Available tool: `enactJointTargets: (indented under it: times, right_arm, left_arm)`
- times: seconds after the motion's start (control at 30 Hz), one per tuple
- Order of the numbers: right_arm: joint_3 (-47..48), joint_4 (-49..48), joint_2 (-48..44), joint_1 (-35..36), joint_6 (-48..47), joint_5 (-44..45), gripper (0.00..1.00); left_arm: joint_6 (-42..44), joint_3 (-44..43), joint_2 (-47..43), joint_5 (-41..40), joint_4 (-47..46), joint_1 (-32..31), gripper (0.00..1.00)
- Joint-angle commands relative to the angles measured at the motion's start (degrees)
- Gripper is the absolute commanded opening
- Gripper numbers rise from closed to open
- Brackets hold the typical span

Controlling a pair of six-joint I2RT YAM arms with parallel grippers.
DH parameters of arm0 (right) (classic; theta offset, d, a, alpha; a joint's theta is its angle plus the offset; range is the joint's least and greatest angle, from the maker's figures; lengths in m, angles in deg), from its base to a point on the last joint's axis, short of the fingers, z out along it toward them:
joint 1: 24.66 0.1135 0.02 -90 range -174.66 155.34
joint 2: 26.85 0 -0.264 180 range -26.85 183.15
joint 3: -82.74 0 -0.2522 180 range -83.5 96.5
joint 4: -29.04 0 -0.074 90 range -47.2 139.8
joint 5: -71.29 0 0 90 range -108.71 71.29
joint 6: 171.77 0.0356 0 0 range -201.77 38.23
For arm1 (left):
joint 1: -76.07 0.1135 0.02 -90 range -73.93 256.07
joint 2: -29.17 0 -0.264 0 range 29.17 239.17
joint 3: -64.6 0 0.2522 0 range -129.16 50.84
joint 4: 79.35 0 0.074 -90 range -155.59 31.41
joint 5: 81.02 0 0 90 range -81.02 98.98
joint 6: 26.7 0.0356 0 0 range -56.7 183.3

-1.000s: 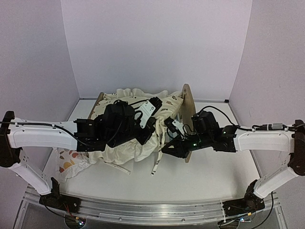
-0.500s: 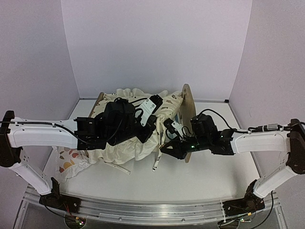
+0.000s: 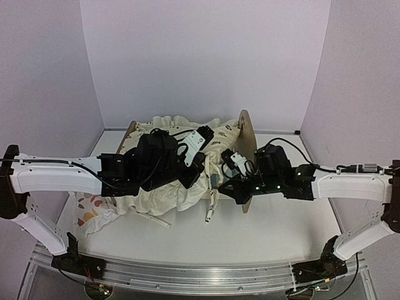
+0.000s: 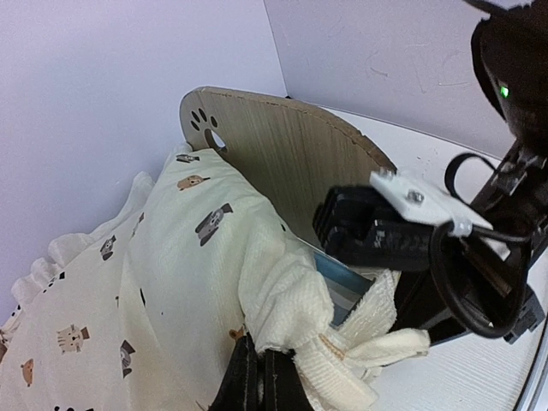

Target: Set up the pet bed

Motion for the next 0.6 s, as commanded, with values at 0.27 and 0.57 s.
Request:
enactJointTargets:
  times: [0.27, 0.57]
  right_arm:
    - [19.9, 23.4, -4.0, 0.3, -4.8, 26.8, 0.00]
    - [28.7, 28.8, -0.1, 0.3, -9.0, 38.7, 0.00]
  left_arm:
    - [-1.8, -4.1, 0.9, 4.8, -1.0, 0.3, 0.00]
    - [-2.4, -7.0, 4.3, 7.1, -0.4, 0.3, 0.00]
